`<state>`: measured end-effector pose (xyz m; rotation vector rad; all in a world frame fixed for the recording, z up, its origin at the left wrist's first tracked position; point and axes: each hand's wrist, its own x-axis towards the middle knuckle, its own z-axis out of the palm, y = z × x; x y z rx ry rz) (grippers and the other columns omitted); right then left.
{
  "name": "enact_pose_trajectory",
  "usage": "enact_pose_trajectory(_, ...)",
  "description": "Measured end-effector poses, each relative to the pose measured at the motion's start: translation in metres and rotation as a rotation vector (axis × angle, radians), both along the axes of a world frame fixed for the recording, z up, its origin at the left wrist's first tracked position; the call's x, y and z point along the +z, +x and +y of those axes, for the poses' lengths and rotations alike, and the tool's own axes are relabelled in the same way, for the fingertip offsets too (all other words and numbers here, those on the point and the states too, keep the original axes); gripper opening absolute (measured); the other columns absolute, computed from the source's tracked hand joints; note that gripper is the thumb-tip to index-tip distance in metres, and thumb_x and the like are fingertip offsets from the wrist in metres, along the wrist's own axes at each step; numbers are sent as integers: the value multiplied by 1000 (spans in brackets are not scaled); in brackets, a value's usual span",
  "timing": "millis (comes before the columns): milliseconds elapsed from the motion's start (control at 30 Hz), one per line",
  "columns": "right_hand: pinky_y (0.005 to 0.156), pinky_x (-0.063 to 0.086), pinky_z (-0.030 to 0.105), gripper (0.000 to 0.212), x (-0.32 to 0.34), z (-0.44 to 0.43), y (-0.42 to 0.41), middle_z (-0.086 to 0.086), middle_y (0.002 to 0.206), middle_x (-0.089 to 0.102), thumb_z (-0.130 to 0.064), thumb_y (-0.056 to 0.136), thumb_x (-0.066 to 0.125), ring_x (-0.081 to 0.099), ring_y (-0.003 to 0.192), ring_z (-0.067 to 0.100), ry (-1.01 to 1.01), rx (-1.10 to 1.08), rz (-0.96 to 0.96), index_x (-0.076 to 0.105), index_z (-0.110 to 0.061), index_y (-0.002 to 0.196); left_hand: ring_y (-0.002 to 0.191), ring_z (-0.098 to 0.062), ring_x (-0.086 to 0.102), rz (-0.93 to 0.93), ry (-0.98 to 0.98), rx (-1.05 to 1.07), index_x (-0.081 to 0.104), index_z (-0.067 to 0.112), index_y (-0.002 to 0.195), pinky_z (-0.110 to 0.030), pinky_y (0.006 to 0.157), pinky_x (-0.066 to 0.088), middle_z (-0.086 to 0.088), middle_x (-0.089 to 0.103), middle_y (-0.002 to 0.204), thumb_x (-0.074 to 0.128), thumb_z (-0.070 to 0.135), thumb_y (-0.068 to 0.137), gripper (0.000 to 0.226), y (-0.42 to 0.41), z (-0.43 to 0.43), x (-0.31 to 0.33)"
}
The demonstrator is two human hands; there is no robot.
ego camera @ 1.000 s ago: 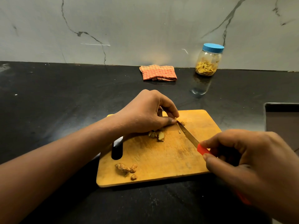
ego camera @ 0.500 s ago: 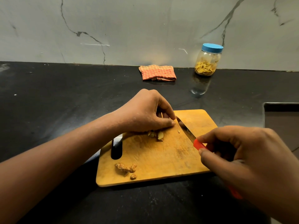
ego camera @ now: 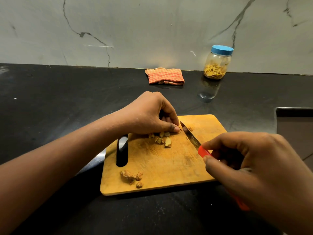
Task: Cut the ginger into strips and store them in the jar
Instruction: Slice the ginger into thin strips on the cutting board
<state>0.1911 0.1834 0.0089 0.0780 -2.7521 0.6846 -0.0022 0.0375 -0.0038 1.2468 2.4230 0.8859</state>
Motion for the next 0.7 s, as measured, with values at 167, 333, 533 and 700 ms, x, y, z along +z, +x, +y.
enact_pose_trajectory(167, 46, 37, 3, 14, 0, -5, 2, -16, 54, 56, -38, 73, 67, 58, 59, -2, 8, 15, -1, 73, -32, 83, 80, -5, 66, 5, -5, 2, 80, 28, 92, -25, 67, 57, 12, 72, 82, 78, 35, 77, 17, -1, 0, 0)
enact_pose_trajectory(333, 44, 35, 2, 13, 0, -7, 5, -17, 53, 54, -34, 69, 68, 56, 55, -3, 36, 13, 0, 74, -32, 80, 81, -2, 65, 1, -4, 3, 79, 29, 92, -22, 68, 57, 14, 71, 82, 77, 33, 79, 13, -1, 0, -1)
enact_pose_trajectory(533, 44, 38, 5, 13, -1, -6, 4, -14, 53, 56, -36, 70, 66, 58, 57, 0, 15, 9, -6, 73, -32, 81, 83, 0, 64, 17, -11, -14, 78, 30, 93, -21, 71, 56, 15, 71, 84, 75, 29, 83, 11, -1, 0, -1)
enact_pose_trajectory(700, 46, 40, 7, 16, -1, -4, 3, -13, 54, 56, -38, 70, 65, 59, 60, 1, 42, -8, -16, 73, -33, 82, 81, 3, 64, 19, 8, -16, 77, 26, 95, -13, 69, 55, 15, 70, 84, 74, 26, 85, 11, -1, 0, -3)
